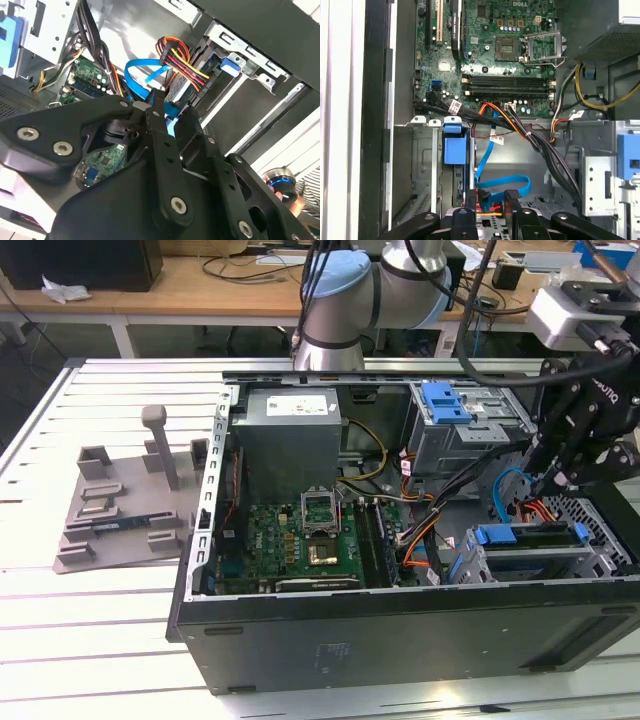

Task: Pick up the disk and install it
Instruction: 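Insert the second disk wire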

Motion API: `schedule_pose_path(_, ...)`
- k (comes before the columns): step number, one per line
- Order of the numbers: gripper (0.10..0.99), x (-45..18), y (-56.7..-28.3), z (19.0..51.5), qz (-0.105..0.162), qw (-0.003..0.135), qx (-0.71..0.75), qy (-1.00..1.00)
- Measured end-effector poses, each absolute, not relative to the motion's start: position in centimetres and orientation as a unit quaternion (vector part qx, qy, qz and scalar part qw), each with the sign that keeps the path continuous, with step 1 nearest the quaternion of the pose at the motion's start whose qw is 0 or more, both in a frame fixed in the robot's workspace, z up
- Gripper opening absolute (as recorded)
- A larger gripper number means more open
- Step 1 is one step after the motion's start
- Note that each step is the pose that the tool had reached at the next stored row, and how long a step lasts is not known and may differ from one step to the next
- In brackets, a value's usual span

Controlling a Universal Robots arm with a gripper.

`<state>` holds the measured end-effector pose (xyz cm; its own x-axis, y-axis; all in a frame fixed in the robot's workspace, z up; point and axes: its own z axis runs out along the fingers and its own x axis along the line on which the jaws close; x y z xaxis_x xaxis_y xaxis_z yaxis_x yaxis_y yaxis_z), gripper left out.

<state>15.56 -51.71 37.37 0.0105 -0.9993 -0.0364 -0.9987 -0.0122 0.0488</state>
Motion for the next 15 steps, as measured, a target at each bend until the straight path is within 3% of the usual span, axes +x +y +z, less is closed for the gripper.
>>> schedule_pose_path(8,0.349,15.51,-51.71,37.17,-0.030,0.005,0.713,-0.701)
schedule_pose_path(9,0.216,15.51,-51.71,37.17,-0.030,0.005,0.713,-0.701)
schedule_pose_path(10,0.165,15.51,-51.71,37.17,-0.030,0.005,0.713,-0.701)
schedule_pose_path(15,0.161,15.51,-52.02,37.15,-0.030,0.005,0.713,-0.701)
